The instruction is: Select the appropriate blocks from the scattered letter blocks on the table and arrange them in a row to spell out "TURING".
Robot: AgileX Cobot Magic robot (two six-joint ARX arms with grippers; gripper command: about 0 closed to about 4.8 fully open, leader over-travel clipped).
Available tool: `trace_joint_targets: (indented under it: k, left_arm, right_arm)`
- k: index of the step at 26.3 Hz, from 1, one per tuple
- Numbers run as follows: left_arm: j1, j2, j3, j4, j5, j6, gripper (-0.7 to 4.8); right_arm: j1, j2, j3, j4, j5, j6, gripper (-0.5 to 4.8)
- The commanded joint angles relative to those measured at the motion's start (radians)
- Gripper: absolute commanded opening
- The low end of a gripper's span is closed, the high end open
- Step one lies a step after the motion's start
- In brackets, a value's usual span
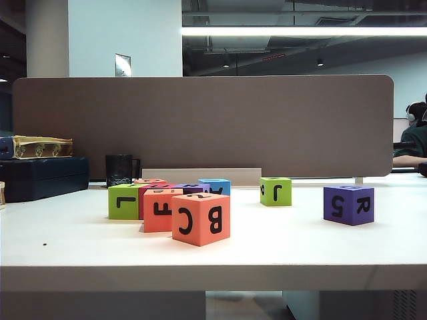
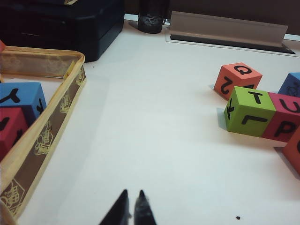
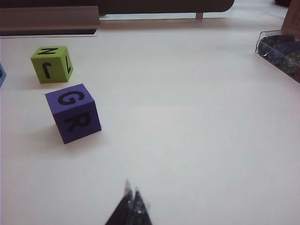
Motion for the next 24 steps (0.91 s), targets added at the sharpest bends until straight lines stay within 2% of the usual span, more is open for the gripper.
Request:
trace_joint_targets:
  k: [1, 16, 24]
  left_arm:
    - [0.000, 0.000, 0.001, -0.006, 0.006, -0.003, 0.18]
    - [0.000, 0.000, 0.001, -0.006, 0.006, -0.003, 0.18]
    - [0.000, 0.000, 0.001, -0.006, 0.006, -0.003, 0.18]
  right_arm:
    - [0.000, -0.011, -0.002, 0.033, 0.003, -0.001, -0.01]
    - [0.000, -0.011, -0.002, 0.062, 0.003, -0.001, -0.01]
    - [0.000, -0.011, 0.000, 0.152, -0.028, 0.014, -0.01]
